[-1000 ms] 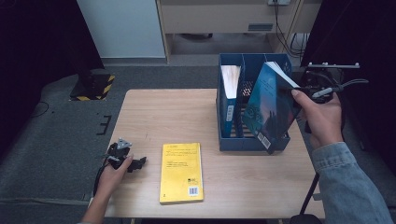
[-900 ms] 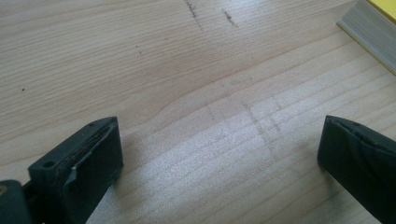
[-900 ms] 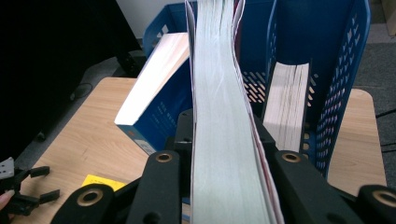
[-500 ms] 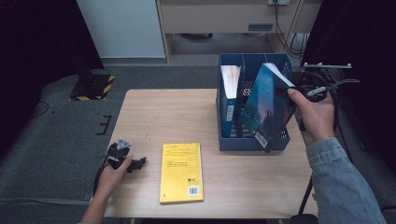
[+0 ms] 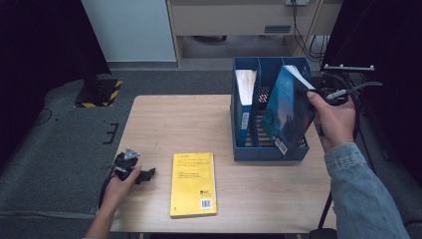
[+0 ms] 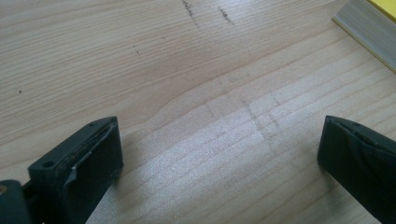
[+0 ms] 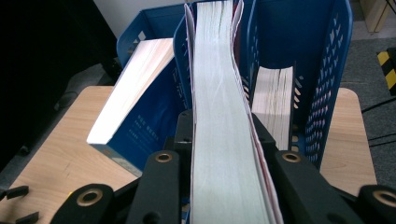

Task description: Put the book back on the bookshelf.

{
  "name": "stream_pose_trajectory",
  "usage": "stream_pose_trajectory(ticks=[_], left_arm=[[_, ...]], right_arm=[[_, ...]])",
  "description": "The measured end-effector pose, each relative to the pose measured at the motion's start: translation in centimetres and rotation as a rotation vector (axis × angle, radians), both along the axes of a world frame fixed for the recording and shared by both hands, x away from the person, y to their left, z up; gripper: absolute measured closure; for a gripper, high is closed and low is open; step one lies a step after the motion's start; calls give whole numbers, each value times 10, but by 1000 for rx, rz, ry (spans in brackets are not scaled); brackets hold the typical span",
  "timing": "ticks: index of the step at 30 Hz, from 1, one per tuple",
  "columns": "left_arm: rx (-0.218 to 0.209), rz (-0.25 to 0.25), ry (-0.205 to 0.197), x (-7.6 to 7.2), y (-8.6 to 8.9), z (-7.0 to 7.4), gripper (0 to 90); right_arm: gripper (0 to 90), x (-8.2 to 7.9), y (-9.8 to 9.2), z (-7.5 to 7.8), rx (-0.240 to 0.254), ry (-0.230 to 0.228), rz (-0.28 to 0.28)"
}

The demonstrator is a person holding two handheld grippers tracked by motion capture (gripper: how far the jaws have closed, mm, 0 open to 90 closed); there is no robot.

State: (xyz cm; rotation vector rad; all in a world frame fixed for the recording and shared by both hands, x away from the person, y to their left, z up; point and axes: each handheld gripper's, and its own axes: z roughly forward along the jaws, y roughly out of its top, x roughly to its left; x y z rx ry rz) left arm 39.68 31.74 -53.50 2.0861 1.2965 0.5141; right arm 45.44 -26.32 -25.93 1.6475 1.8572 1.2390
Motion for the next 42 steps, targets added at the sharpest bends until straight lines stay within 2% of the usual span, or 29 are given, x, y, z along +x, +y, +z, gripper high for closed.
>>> stream_pose_trajectory(ticks=[7,16,27,35,42], left_arm=[[-3,1,3,-1,0,0,0],[-6,6,-9,-2,0,-1,0],[-2,0,0,-1,0,0,0],[-2,-2,1,-1,1,0,0],[-3,-6,1,-1,1,0,0]], right_arm=[[723,3,8,-1,-21,-31,-19],[722,15,14,-1,-35,-25,-61],[723,29,24,-11,-11,-16,-90],[722,42,35,-4,-15,-22,-88],[723,50,41,-10,-8,-37,-110]])
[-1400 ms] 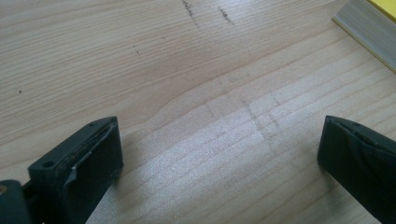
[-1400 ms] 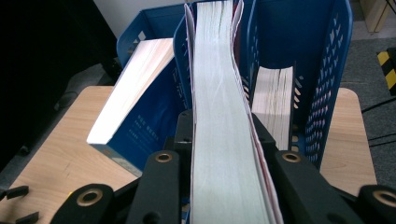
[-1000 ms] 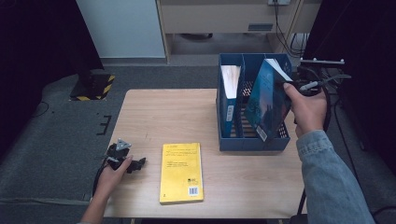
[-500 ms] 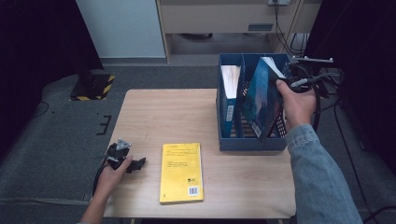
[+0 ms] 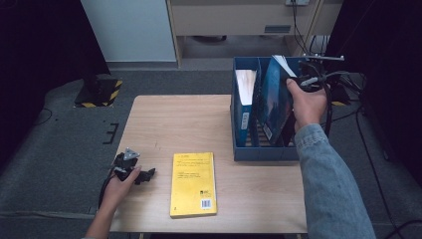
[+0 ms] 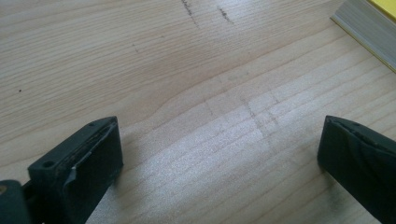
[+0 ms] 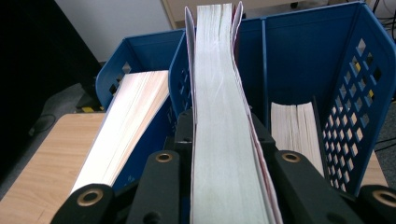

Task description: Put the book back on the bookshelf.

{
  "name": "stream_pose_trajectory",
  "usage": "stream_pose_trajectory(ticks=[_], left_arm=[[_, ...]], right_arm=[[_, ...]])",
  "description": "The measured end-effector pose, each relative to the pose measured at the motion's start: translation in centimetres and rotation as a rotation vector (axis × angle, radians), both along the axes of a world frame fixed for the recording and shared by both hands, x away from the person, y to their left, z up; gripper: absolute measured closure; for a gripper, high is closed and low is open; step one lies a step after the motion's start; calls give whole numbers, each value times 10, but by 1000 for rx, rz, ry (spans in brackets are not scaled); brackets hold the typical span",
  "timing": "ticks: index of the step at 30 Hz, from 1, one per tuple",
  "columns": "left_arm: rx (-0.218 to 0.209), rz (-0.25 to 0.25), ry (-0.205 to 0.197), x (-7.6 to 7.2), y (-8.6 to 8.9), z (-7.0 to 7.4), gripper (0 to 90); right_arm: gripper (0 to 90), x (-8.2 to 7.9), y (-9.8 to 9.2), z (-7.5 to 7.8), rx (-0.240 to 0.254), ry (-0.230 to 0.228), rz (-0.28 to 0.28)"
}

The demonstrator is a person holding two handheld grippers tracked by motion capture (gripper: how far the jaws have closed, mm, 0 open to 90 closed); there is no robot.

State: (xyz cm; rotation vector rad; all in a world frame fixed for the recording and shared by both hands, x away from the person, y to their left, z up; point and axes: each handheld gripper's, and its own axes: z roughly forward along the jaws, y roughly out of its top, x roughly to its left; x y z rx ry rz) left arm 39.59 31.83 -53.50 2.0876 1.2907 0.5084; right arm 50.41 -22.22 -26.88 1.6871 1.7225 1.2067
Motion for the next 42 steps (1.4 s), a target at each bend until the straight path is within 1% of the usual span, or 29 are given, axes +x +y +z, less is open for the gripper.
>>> stream_pose_trajectory(ticks=[5,9,11,14,19,21,28,31,32,33,37,42], left_arm=[[0,0,-1,0,0,0,0],[0,0,-1,0,0,0,0],[0,-2,1,0,0,0,0],[1,-6,1,1,0,0,0],[1,-6,-1,1,0,0,0],[0,-6,-1,1,0,0,0],[1,-6,0,1,0,0,0],[1,-8,0,2,1,0,0],[1,-8,0,2,1,0,0],[1,-8,-1,1,1,0,0],[-3,-4,-1,2,0,0,0],[-4,-3,-2,3,0,0,0]], right_arm=[[723,3,3,-3,-1,-36,-14],[723,4,3,-7,4,-31,-16],[724,5,2,-14,6,-24,-25],[724,5,2,-17,14,-33,-37],[723,4,7,-21,-17,-34,-24],[723,2,8,-21,-16,-32,-18],[723,2,13,-23,-36,-29,-1],[724,3,14,-27,-31,-21,0],[723,4,14,-31,-28,-16,1],[723,4,14,-31,-28,-16,1],[723,5,16,-40,-33,-2,-1],[723,4,18,-46,-37,-1,1]])
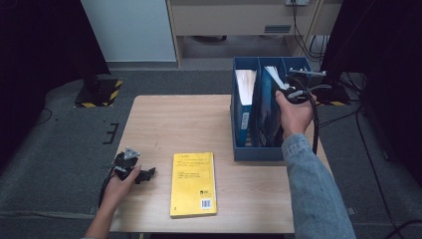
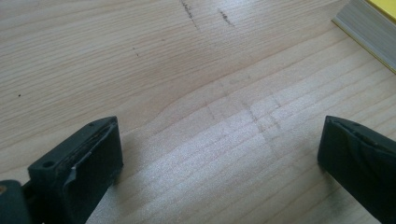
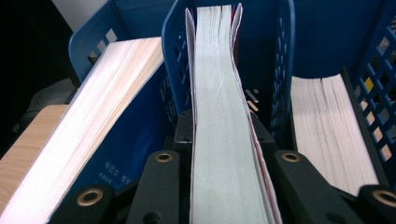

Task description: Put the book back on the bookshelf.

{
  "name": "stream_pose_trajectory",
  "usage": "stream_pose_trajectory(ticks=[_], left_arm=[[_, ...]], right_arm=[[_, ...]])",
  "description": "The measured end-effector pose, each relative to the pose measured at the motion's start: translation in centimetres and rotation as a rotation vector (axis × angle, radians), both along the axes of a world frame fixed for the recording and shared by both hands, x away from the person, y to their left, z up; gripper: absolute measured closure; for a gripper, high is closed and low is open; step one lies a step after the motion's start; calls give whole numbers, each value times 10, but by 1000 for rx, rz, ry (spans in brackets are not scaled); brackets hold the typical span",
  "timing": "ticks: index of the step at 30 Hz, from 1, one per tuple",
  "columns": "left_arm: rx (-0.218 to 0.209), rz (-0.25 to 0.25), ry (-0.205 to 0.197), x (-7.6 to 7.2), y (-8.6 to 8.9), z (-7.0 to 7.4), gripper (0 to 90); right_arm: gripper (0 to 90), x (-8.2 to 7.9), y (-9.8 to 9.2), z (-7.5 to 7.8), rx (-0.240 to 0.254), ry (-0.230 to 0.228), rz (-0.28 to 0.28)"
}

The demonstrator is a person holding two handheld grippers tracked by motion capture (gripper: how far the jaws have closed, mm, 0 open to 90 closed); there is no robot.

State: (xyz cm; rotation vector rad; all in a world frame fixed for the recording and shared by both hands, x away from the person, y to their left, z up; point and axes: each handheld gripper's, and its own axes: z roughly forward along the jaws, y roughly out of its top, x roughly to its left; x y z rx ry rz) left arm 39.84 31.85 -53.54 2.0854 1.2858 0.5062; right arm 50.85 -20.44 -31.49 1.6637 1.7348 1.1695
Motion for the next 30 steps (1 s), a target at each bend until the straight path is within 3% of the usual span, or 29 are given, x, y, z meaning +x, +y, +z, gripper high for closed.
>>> stream_pose_trajectory(ticks=[7,30], left_arm=[[0,-6,1,0,0,0,0],[-1,-14,-1,2,1,0,0]], right_arm=[[722,2,7,-12,-26,13,-2],[722,12,12,-21,-17,7,-21]])
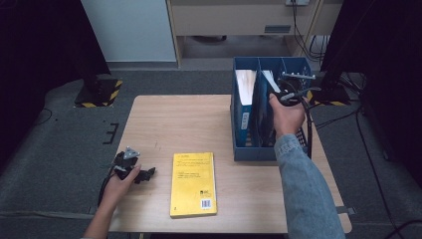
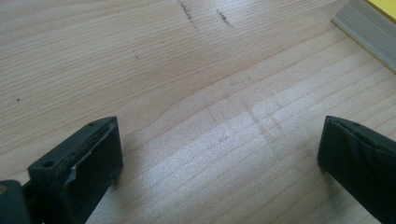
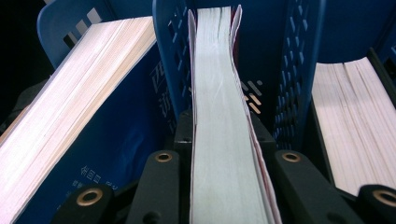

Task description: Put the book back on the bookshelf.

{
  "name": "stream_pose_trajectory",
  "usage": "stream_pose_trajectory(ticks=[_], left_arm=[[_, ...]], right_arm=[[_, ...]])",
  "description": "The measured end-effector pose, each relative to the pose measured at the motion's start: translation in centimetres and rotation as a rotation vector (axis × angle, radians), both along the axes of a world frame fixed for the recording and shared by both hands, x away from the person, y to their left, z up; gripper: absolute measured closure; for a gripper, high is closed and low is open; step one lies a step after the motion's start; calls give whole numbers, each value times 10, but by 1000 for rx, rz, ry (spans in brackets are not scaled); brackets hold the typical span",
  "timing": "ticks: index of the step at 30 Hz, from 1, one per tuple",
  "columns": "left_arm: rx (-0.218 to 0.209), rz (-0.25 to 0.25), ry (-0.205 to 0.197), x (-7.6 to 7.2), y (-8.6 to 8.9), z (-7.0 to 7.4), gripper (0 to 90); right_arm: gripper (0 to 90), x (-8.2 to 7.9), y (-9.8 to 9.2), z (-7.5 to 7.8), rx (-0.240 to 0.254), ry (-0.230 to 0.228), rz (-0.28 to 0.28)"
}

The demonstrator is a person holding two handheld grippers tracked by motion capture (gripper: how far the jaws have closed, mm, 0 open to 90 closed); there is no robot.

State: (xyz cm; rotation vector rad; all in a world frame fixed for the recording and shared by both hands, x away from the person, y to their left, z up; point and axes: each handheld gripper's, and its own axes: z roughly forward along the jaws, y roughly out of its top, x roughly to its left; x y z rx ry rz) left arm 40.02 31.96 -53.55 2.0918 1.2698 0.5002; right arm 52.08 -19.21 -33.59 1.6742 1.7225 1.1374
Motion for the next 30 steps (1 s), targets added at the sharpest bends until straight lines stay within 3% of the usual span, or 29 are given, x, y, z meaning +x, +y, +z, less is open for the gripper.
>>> stream_pose_trajectory(ticks=[16,30], left_arm=[[-1,1,-1,0,0,0,0],[4,0,-1,0,0,0,0]], right_arm=[[719,1,2,-2,-15,4,25],[716,-11,-3,-5,-31,23,37]])
